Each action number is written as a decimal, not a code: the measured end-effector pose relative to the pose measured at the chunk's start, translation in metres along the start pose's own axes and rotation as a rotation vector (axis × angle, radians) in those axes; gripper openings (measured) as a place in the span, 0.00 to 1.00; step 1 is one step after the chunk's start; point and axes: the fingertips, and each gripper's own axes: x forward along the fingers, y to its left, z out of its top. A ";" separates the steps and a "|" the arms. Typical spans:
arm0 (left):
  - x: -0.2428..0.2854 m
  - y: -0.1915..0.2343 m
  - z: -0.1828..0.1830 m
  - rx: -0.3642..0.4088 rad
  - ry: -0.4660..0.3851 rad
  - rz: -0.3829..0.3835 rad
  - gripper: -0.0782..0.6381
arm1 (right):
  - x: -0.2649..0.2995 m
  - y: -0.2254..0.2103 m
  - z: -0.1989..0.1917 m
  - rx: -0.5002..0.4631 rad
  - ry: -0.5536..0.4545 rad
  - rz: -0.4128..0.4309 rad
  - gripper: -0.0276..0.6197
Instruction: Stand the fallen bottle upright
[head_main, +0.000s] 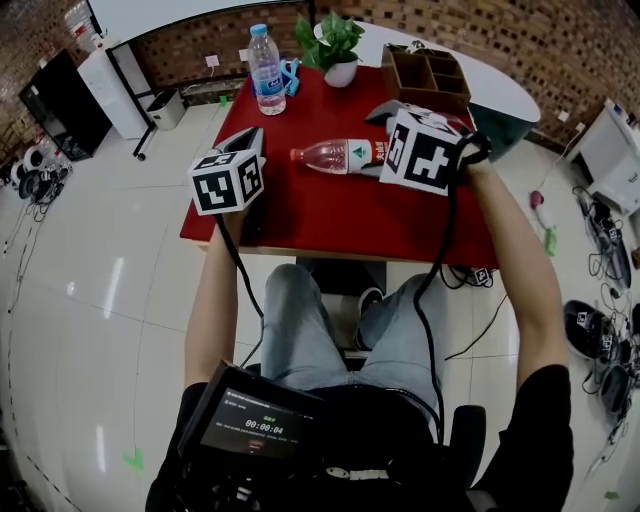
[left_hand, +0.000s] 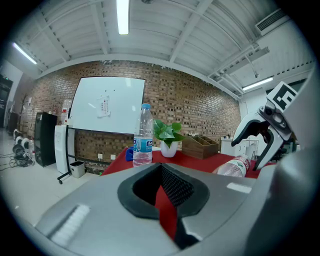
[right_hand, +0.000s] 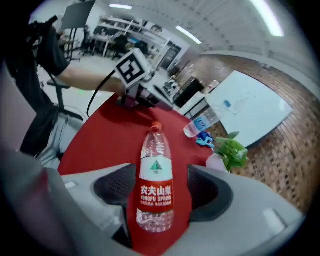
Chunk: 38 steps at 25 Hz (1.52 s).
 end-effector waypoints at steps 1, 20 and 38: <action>0.000 0.000 0.000 0.001 0.000 0.001 0.12 | 0.010 0.005 0.006 -0.057 0.045 0.022 0.53; 0.001 -0.002 0.002 0.002 0.002 -0.015 0.12 | 0.034 -0.009 0.024 -0.030 0.028 0.052 0.53; -0.002 -0.002 0.001 0.004 0.001 -0.013 0.12 | -0.001 -0.046 0.041 0.350 -0.419 0.057 0.51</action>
